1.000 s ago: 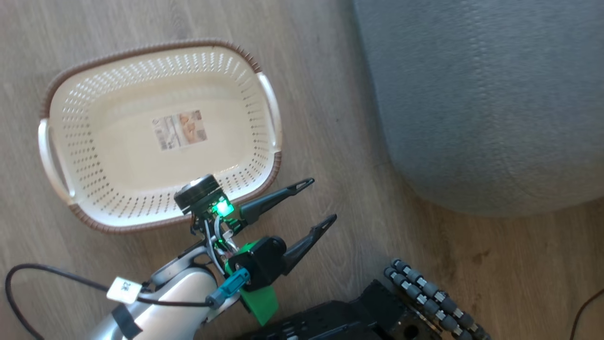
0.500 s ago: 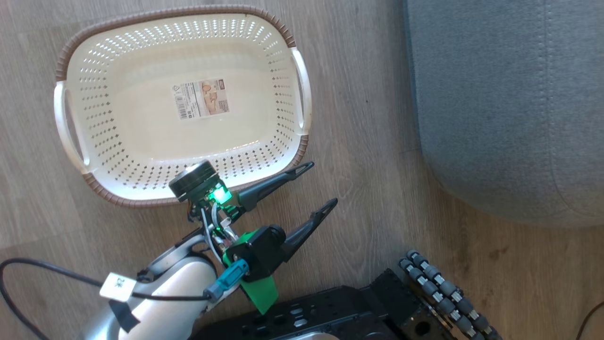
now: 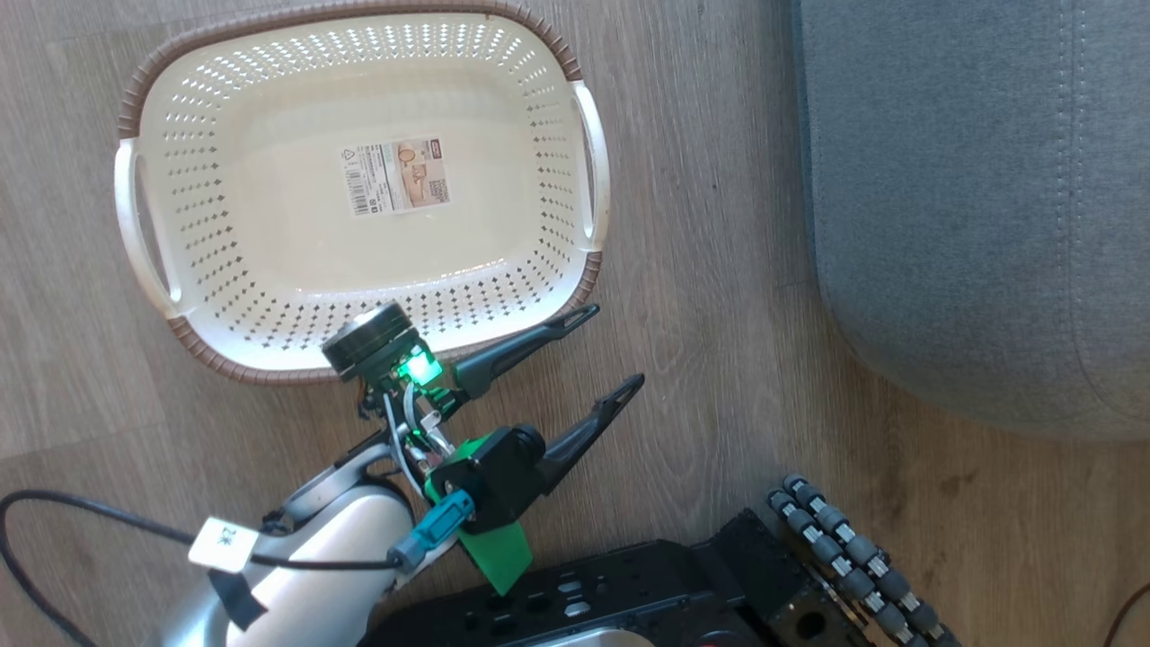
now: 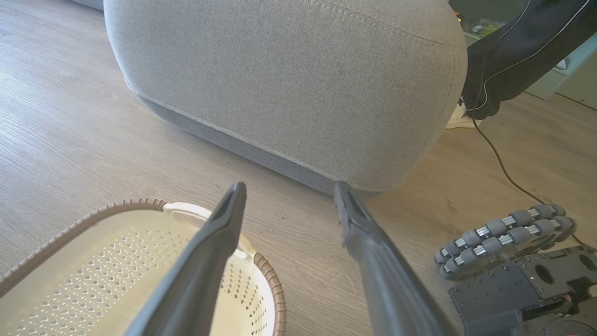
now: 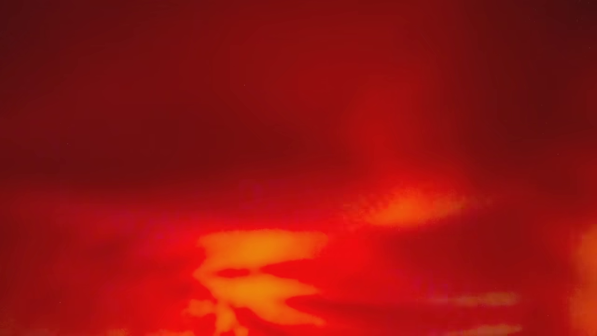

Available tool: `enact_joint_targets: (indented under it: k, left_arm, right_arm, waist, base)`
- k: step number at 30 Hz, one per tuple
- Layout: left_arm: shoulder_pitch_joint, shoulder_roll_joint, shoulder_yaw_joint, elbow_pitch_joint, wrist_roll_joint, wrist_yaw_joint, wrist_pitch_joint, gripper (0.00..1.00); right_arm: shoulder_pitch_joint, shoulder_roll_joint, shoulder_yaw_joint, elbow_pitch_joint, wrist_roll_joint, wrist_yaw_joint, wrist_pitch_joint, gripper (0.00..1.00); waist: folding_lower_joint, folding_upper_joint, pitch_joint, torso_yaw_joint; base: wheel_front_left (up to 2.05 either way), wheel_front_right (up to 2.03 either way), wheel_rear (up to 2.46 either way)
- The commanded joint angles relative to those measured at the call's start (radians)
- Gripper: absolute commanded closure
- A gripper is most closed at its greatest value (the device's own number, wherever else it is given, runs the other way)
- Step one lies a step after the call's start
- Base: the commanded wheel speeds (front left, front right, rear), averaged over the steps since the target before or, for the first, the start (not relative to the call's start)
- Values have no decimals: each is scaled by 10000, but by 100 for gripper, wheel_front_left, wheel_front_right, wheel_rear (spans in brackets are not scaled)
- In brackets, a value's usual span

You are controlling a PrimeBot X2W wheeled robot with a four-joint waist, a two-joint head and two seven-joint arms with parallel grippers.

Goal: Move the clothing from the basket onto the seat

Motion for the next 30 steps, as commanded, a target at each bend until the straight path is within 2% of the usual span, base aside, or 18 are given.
enact_joint_targets:
  k: [1, 6, 7, 8, 9, 10, 15, 21, 26, 30]
  left_arm:
    - [-26, 33, 223, -372, -4, 72, -49, 0]
    - [-13, 58, 270, -406, -17, 85, -49, 0]
    - [-11, 58, 277, -400, -19, 87, -49, 0]
    - [-5, 56, 278, -395, -17, 90, -49, 0]
    - [6, 49, 273, -386, -17, 91, -49, 0]
    - [11, 33, 259, -381, -16, 90, -49, 0]
    - [45, -94, 153, -292, -44, 70, -49, 0]
    - [95, -514, 223, -290, -237, 21, -49, 0]
    - [217, -905, 111, -202, -275, -41, -49, 0]
    - [411, -1248, 57, -143, -335, -80, -49, 0]
  right_arm:
    - [58, -224, 178, -35, 125, -2, 51, 100]
    - [23, -296, 455, 126, 235, -2, -198, 100]
    - [3, -308, 486, 182, 246, -2, -271, 79]
    - [-14, -302, 523, 238, 253, -2, -322, 70]
    - [-24, -297, 565, 296, 253, -2, -365, 16]
    - [-37, -283, 593, 369, 277, -2, -349, 0]
    - [24, -163, 996, 567, 277, -2, -160, 0]
    - [199, -167, 1566, 665, 355, -2, 394, 0]
    - [467, 120, 2183, 715, 568, -2, 1294, 0]
    - [735, 42, 2798, 633, 667, -2, 2099, 0]
  waist:
    - [0, 0, -16, -20]
    - [0, 0, -60, -62]
    - [0, 0, -89, -78]
    - [0, 0, -129, -98]
    - [0, 0, -177, -114]
    - [0, 0, -224, -125]
    - [0, 0, -625, -168]
    - [0, 0, -1318, -139]
    - [0, 0, -2085, -60]
    - [0, 0, -2769, 32]
  base:
    - [0, 0, 0]
    - [0, 0, 0]
    - [0, 0, 0]
    - [0, 0, 0]
    - [0, 0, 0]
    - [0, 0, 0]
    - [0, 0, 0]
    - [0, 0, 0]
    - [0, 0, 0]
    - [0, 0, 0]
